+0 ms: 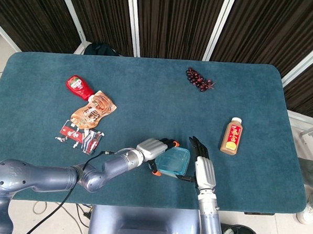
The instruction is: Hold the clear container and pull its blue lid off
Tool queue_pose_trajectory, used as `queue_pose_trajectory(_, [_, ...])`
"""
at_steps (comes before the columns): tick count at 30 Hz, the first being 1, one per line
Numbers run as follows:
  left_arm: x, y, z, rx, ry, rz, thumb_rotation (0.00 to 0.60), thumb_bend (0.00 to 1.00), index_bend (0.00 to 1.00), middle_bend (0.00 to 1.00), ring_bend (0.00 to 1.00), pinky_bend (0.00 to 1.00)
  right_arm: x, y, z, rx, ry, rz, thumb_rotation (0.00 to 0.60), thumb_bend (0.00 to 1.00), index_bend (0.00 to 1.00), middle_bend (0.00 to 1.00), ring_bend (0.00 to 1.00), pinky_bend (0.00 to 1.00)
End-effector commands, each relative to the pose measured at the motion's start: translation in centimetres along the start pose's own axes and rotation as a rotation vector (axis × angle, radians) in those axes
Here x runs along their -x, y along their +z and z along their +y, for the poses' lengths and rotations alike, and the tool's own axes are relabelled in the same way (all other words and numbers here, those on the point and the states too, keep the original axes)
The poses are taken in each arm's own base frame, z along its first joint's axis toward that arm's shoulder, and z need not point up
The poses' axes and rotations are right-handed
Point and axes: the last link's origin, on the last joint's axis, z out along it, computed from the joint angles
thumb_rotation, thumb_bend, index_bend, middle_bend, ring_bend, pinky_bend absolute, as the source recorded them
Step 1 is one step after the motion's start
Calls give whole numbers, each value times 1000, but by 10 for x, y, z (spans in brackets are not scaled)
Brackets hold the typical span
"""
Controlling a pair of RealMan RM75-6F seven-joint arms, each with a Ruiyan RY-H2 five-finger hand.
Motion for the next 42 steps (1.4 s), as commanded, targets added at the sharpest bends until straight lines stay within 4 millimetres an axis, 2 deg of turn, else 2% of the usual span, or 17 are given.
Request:
queue_pose_trajectory(1, [-1, 0, 0, -1, 0, 2, 600, 0, 0, 0, 22, 232, 0, 0, 0, -5, 2, 0, 600, 192, 205, 18, 0, 0])
queue_pose_trajectory(4, [-1, 0, -1, -1, -4, 4, 600, 0, 0, 0, 22, 232, 1, -2, 0, -10, 9, -3, 600, 192, 332, 64, 0, 0])
queue_pose_trajectory(9, [2, 0, 2, 6, -3, -3, 600, 0, 0, 0, 22, 232, 4, -4, 1, -10, 11, -19, 600, 192, 436, 110, 0, 0])
queue_pose_trajectory(16, [-1, -3, 4, 14, 4, -9, 600, 0, 0, 7, 22, 227, 5, -2, 2, 2, 16, -27, 600, 239, 490, 113, 0, 0])
queue_pose_trajectory(21, [-2, -6, 3, 10, 13, -28, 600, 0, 0, 0, 0, 134, 5, -1, 1, 6, 20, -27, 600, 269, 512, 114, 0, 0])
queue_pose_trajectory(29, [-3, -9, 0, 2, 31, -48, 600, 0, 0, 0, 0, 63, 7, 0, 0, 12, 16, -32, 600, 385, 579, 117, 0, 0])
queue_pose_trajectory(42, [-13, -13, -2, -4, 15, 2, 600, 0, 0, 0, 0, 57, 5, 1, 1, 21, 9, -22, 600, 591, 651, 125, 0, 0])
